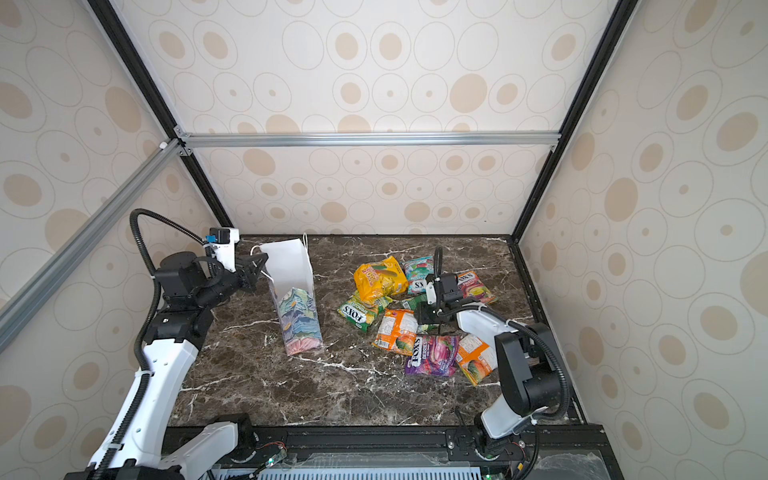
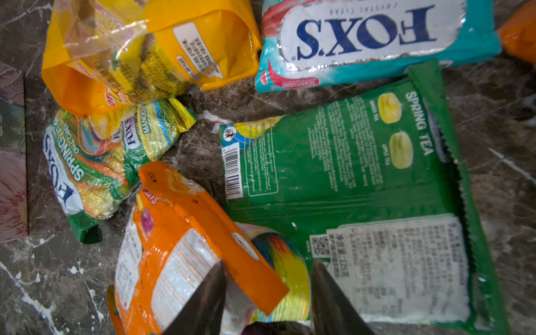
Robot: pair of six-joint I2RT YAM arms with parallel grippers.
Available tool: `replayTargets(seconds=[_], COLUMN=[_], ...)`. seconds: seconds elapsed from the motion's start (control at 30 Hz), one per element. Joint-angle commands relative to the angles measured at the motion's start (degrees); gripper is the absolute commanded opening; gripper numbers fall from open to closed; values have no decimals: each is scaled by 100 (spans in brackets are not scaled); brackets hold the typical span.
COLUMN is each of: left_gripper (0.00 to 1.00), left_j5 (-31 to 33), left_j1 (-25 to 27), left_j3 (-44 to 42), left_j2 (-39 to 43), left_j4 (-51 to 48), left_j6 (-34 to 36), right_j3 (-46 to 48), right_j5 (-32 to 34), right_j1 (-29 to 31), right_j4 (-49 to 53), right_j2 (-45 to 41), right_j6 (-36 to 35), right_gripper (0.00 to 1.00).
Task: Place the snacks into the paper bag
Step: 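Lower the right gripper over the orange Fox's Fruits packet, then close the right gripper on the orange packet's edge and lift it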
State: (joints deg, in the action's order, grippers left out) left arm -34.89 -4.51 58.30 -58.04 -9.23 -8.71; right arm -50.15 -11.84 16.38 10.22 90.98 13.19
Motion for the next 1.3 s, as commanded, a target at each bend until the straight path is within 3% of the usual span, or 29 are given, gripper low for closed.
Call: replayTargets(seconds=[0.0, 0.43, 0.83, 1.27], left_gripper=[0, 0, 0, 0], left_j5=[-98, -114, -219, -365], left_j1=[-56, -64, -66, -67], left_j3=[15, 9, -2, -2], left_j2=[115, 108, 135, 170], left_j4=[137, 150, 187, 229], left_j6=[23, 23, 19, 18], right_j3=[-132, -194, -186, -228], right_j5=[31, -32, -72, -315], right_j1=[-12, -8, -11, -9], right_j4=[-62, -209, -137, 116], right_j2=[100, 293, 171, -446], right_j6=[23, 90, 92, 173], right_gripper=[48, 36, 1, 0])
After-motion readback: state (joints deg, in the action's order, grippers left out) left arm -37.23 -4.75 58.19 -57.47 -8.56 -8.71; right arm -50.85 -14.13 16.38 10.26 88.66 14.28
